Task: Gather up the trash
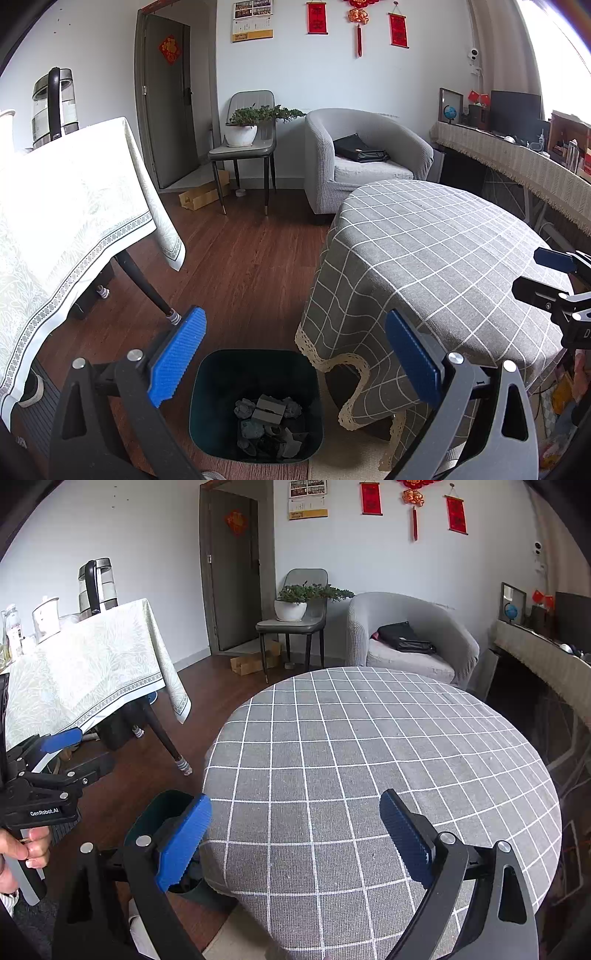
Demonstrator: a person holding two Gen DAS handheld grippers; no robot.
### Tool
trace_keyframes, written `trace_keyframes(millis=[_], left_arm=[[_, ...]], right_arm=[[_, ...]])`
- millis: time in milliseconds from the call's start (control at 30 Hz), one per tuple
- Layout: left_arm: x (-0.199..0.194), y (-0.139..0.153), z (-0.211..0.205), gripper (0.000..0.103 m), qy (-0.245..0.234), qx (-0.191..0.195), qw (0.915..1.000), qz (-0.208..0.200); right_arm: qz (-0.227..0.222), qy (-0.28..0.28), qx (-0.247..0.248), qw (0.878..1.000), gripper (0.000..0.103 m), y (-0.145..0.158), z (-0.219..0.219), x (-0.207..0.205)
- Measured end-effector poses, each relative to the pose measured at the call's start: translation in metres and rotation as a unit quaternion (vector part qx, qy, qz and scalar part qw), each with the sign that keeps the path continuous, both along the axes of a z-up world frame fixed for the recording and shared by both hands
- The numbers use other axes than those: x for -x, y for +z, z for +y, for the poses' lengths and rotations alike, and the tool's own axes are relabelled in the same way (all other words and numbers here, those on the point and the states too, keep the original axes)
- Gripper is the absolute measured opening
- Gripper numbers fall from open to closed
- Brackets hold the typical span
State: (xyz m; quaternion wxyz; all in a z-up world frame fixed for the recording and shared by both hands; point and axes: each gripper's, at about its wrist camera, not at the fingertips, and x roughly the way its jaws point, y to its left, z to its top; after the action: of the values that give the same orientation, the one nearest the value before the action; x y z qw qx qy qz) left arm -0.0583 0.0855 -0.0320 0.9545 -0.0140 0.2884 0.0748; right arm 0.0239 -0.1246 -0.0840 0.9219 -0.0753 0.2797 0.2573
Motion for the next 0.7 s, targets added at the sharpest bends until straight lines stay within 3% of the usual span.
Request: trace_keyframes(millis=[700], left_arm=[[-0.0019,-0.0009,-0.0001,0.099,0.002,-0.001,1.0,0.004]], right_arm=[[0.001,-0.001,0.001,1.0,0.093,-0.0017,0.0,0.0]])
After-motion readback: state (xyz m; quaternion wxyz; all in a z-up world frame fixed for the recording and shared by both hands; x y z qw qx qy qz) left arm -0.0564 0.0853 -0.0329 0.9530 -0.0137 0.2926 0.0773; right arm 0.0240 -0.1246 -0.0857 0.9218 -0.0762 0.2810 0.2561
